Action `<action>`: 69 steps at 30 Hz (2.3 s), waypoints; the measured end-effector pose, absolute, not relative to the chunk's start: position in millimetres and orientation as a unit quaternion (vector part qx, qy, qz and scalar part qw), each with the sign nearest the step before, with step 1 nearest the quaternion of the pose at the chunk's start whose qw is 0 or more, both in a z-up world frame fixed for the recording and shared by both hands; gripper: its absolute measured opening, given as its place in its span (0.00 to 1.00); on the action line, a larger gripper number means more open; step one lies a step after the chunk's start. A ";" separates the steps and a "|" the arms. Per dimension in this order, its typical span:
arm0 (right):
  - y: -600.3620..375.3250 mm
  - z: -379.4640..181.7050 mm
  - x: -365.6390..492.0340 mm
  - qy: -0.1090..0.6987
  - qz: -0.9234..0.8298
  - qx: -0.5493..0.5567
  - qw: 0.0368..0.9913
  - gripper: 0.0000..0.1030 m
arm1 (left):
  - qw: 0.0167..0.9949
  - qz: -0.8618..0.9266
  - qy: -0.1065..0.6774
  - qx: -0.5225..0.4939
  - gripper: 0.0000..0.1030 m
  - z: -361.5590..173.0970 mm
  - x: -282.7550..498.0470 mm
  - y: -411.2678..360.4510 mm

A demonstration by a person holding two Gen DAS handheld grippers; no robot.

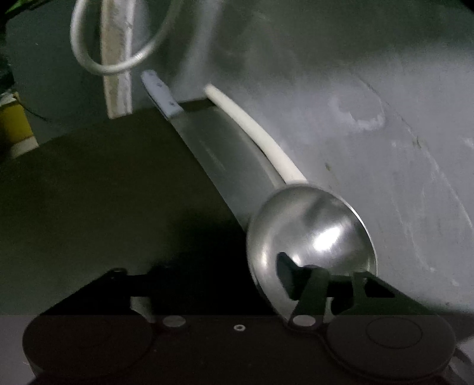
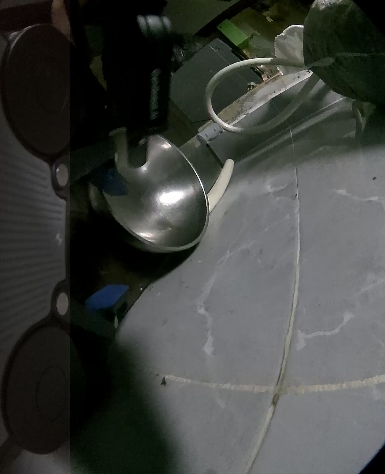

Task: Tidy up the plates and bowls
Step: 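Grasp the rim of the handled steel bowl with both grippers, then lift and carry the handled steel bowl beside the stacked plates with both grippers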

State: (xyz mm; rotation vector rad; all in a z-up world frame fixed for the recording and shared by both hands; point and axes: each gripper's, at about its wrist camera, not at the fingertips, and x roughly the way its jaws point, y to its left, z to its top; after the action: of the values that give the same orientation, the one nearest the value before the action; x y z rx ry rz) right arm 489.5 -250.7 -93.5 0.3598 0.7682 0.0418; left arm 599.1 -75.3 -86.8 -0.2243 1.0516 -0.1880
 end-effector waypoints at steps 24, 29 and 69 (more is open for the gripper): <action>-223.8 -56.0 452.0 0.327 0.074 0.123 0.934 0.26 | 0.888 -0.055 0.432 -0.148 0.15 -50.0 531.8 -63.0; -216.5 -25.5 412.2 0.302 0.092 0.094 0.944 0.26 | 0.902 -0.052 0.393 -0.168 0.15 -16.3 483.3 -57.4; -282.4 -55.7 145.0 0.419 0.099 -0.012 0.902 0.26 | 0.815 -0.115 0.555 -0.117 0.22 -91.1 227.9 -152.0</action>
State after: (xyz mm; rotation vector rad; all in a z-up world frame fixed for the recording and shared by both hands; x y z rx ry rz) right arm 145.0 -282.4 -55.7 -0.0238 0.8673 0.2042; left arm 227.9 -152.0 -91.1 -0.2492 1.1849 -0.2446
